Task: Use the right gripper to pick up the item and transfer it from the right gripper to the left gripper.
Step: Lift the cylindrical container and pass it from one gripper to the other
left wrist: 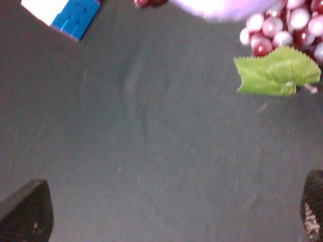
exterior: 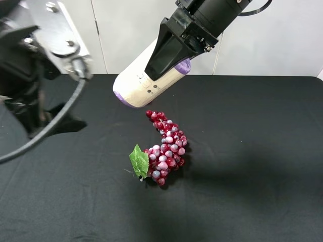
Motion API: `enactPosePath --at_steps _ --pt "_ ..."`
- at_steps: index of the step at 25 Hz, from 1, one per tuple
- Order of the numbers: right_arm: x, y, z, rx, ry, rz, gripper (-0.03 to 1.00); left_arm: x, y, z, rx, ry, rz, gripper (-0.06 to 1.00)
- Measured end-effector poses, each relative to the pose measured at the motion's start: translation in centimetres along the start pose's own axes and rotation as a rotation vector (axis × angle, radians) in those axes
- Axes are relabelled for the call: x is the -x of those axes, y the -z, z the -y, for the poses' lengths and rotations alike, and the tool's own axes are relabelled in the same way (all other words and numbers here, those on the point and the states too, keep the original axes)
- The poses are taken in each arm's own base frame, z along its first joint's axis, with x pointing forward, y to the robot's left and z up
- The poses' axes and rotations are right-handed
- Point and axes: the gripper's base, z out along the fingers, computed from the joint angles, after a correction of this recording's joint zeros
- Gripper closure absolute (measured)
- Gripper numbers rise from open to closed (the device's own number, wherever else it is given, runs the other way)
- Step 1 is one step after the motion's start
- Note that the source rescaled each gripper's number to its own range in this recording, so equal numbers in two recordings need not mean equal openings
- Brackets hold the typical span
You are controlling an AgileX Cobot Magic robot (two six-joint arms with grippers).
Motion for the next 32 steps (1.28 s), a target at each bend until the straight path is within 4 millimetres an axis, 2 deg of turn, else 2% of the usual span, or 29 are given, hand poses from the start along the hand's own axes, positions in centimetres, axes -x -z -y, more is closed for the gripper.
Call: enactPosePath --at_steps 8,16,32 --pt "0.0 0.0 -0.1 0.009 -0.005 0.004 0.95 2.0 -2.5 0.0 0.003 -0.017 0.069 -0.01" --pt "0.0 0.0 -0.1 0.011 -0.006 0.005 0.95 3.2 -2.5 -0.3 0.025 -0.016 0.175 -0.01" --pt "0.5 0.0 -0.8 0.094 -0.042 0.06 0.95 3.5 -2.4 0.2 -0.026 -0.117 0.212 -0.01"
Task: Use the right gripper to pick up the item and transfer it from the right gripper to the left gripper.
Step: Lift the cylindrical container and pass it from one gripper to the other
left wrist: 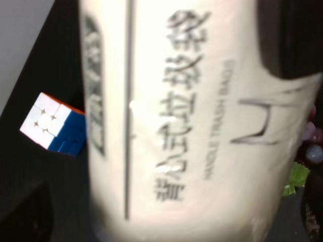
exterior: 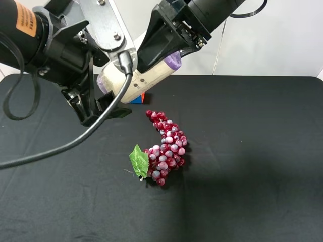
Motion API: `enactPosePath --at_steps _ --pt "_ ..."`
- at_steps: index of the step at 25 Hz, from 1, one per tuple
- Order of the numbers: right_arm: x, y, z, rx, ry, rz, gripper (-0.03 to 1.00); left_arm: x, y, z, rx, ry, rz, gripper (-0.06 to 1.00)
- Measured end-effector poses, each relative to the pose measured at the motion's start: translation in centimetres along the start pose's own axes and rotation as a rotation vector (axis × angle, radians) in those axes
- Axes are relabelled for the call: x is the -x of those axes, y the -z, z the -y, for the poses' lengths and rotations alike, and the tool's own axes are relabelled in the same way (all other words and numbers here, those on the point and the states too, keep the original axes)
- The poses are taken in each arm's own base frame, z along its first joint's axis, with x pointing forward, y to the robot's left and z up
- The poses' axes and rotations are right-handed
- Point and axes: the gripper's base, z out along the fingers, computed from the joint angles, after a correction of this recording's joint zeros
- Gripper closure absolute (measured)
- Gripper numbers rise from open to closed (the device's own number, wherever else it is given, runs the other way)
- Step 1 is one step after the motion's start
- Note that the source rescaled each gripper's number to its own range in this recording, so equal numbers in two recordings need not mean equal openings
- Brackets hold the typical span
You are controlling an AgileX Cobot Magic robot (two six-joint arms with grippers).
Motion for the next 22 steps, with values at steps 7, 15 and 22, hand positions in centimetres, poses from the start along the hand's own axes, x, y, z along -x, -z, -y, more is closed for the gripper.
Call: enactPosePath --at_steps 7,15,22 --pt "0.0 0.0 0.0 0.002 -0.001 0.001 0.95 0.5 0.0 -0.2 0.022 -0.027 0.053 -0.01" --pt "0.0 0.0 0.0 0.004 -0.002 0.003 0.95 0.6 -1.5 -0.1 0.015 -0.038 0.047 -0.01" --pt "0.0 0.0 0.0 0.004 -0.002 0.003 0.95 1.2 -2.2 -0.3 0.039 -0.047 0.104 0.09"
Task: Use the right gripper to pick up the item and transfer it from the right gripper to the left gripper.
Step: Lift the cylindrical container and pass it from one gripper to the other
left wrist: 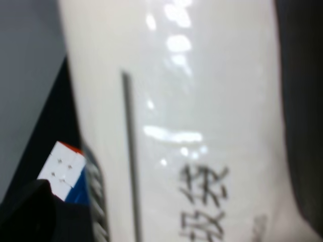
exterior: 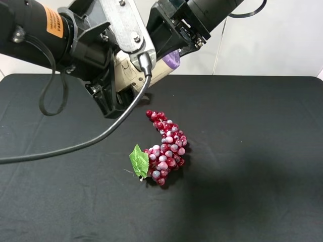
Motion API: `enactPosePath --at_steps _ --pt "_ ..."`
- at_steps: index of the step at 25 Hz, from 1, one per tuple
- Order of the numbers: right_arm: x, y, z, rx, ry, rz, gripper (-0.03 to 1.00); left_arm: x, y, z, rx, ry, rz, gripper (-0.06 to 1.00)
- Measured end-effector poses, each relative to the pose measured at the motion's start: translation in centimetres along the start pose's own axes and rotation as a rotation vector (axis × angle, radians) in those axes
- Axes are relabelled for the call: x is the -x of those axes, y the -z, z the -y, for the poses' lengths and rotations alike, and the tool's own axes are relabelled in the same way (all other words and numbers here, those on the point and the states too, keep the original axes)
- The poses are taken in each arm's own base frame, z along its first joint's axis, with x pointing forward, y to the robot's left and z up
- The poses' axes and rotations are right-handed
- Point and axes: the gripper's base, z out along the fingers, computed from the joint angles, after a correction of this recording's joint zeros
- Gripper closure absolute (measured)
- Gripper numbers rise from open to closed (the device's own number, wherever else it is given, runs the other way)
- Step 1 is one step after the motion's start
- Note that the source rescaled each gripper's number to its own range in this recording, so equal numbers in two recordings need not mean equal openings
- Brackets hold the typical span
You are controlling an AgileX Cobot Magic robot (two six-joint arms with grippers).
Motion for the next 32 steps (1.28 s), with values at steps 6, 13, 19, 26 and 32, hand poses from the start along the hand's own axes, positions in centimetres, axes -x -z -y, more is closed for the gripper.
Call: enactPosePath --at_steps 6,13,19,26,32 --pt "0.05 0.0 0.01 -0.001 -0.001 0.005 0.95 0.11 0.0 -0.05 0.006 -0.001 0.012 0.43" --pt "0.2 0.0 0.04 -0.005 -0.003 0.022 0.95 0.07 0.0 0.08 -0.002 -0.002 0.004 0.94" --pt "0.17 0.0 0.08 -0.009 -0.015 0.019 0.95 0.07 0.0 0.08 -0.002 -0.002 0.004 0.94" --pt "-0.04 0.03 0.29 -0.036 -0.032 -0.004 0.11 0.0 -0.06 0.12 -0.006 -0.005 -0.004 0.94" --pt "-0.09 0.14 0.37 -0.054 -0.022 -0.014 -0.03 0.0 -0.05 0.12 -0.006 -0.005 -0.004 0.94"
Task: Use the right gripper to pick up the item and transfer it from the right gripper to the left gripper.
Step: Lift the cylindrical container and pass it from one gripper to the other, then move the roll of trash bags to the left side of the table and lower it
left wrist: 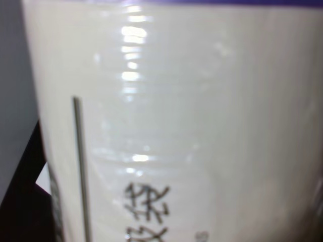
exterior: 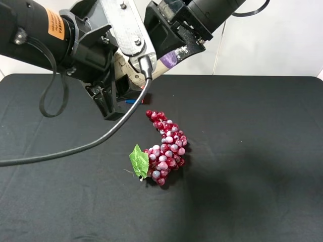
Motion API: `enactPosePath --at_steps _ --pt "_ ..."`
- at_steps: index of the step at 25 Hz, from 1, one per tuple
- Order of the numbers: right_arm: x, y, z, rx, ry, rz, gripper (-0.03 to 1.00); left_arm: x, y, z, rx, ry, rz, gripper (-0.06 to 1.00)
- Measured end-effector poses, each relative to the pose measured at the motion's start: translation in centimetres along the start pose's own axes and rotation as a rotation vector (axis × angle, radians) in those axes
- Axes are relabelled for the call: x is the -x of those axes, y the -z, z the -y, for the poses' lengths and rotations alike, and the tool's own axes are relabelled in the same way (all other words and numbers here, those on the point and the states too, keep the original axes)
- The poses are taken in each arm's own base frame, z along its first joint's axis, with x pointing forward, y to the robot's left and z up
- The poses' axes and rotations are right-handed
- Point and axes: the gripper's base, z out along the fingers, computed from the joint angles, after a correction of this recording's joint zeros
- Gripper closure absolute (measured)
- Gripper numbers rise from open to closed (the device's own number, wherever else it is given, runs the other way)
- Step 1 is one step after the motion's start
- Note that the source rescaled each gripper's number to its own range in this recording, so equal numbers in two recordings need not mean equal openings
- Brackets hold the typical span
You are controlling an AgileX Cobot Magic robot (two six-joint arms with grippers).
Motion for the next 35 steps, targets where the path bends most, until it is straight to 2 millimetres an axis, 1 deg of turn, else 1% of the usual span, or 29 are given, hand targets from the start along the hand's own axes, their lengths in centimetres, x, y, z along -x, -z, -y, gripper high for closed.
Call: enactPosePath --at_steps 6,11,15,16,17,18,19,20,25,26,30,32,35 --pt "0.7 0.9 -0.3 -0.04 0.029 0.019 -0.03 0.0 0.0 0.0 0.0 0.0 0.0 0.94" --pt "0.6 1.5 -0.4 -0.086 0.024 0.014 -0.03 0.0 0.0 0.0 0.0 0.0 0.0 0.94" --pt "0.5 2.7 -1.1 -0.114 0.044 0.03 -0.03 0.0 0.0 0.0 0.0 0.0 -0.001 0.94" --pt "0.5 2.7 -1.1 -0.114 0.044 0.03 -0.03 0.0 0.0 0.0 0.0 0.0 -0.001 0.94" --pt "0.4 3.3 -1.5 -0.125 0.057 0.04 -0.03 0.0 0.0 0.0 0.0 0.0 -0.001 0.94" --pt "0.4 3.3 -1.5 -0.125 0.057 0.04 -0.03 0.0 0.0 0.0 0.0 0.0 -0.001 0.94" --pt "0.3 3.9 -2.0 -0.136 0.065 0.05 -0.03 0.0 0.0 0.0 0.0 0.0 -0.001 0.94" --pt "0.3 3.9 -2.0 -0.136 0.065 0.05 -0.03 0.0 0.0 0.0 0.0 0.0 -0.001 0.94" --pt "-0.2 5.4 -2.9 -0.188 0.073 0.07 -0.03 0.0 0.0 0.0 0.0 0.0 -0.001 0.94" --pt "-0.4 5.9 -3.3 -0.198 0.074 0.078 -0.03 0.0 0.0 0.0 0.0 0.0 -0.001 0.94" --pt "-1.8 7.0 -4.3 -0.225 0.087 0.084 -0.03 0.0 0.0 0.0 0.0 0.0 -0.001 0.94" --pt "-2.8 7.5 -4.7 -0.244 0.092 0.076 -0.03 0.0 0.0 0.0 0.0 0.0 -0.001 0.94" --pt "-4.9 8.1 -5.2 -0.285 0.094 0.056 -0.03 0.0 0.0 0.0 -0.001 0.0 -0.003 0.94"
